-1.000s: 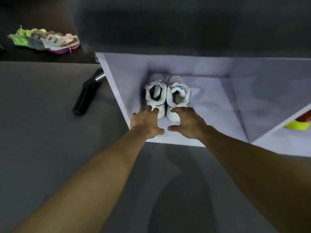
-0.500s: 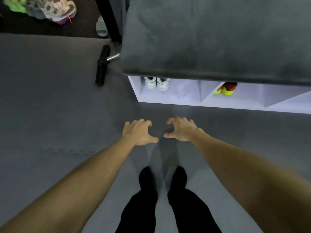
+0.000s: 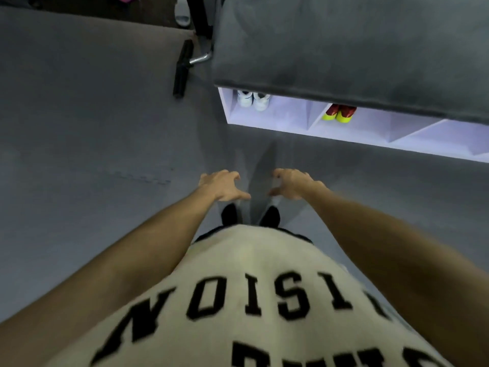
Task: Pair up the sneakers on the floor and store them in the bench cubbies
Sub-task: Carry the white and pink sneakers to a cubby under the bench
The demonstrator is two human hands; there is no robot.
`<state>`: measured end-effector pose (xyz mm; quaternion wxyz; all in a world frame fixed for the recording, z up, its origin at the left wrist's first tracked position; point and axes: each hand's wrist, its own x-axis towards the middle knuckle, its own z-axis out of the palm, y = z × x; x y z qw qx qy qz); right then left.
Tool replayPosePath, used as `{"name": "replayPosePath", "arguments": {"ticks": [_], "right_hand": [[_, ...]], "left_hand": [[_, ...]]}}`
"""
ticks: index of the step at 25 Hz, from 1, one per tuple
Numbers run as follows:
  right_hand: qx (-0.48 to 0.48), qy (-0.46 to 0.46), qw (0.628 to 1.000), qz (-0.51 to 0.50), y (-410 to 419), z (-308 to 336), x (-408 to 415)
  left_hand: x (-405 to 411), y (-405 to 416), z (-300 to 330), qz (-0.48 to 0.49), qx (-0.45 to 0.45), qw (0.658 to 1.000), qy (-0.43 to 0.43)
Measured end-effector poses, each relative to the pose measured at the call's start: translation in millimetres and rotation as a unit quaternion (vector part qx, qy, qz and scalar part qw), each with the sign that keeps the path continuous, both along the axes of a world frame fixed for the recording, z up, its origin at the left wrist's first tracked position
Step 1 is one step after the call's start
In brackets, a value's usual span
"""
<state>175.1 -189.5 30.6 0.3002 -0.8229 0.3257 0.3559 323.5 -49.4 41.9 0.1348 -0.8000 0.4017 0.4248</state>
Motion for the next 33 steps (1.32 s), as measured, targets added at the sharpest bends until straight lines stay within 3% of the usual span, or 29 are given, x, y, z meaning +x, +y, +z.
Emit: {"name": "replayPosePath", "arguments": {"ticks": [4, 9, 17, 27, 33], "right_hand": [[0.039, -0.005, 0.999, 0.000, 6.6, -3.0, -11.8], [0.054, -0.023, 0.996, 0.063, 3.3, -4.2, 14.9], [0.072, -0.031, 0.987, 0.138, 30.6, -10.6, 131.4], [0.063, -0.038, 0.987, 0.141, 142.2, -9.7, 375.2], [0.058, -0.054, 0.982, 0.170, 179.5, -8.6, 519.1]], "left_hand": [[-12.4, 20.3, -0.7, 0.082, 0.023, 0.995, 0.060], [4.2, 38.5, 7.5, 0.221, -0.028, 0.970, 0.099], [72.0, 113.5, -11.8, 0.377, -0.062, 0.920, 0.091], [295.0, 252.9, -2.4, 0.411, -0.084, 0.903, 0.092], [435.5, 281.8, -3.4, 0.413, -0.105, 0.900, 0.091]]}}
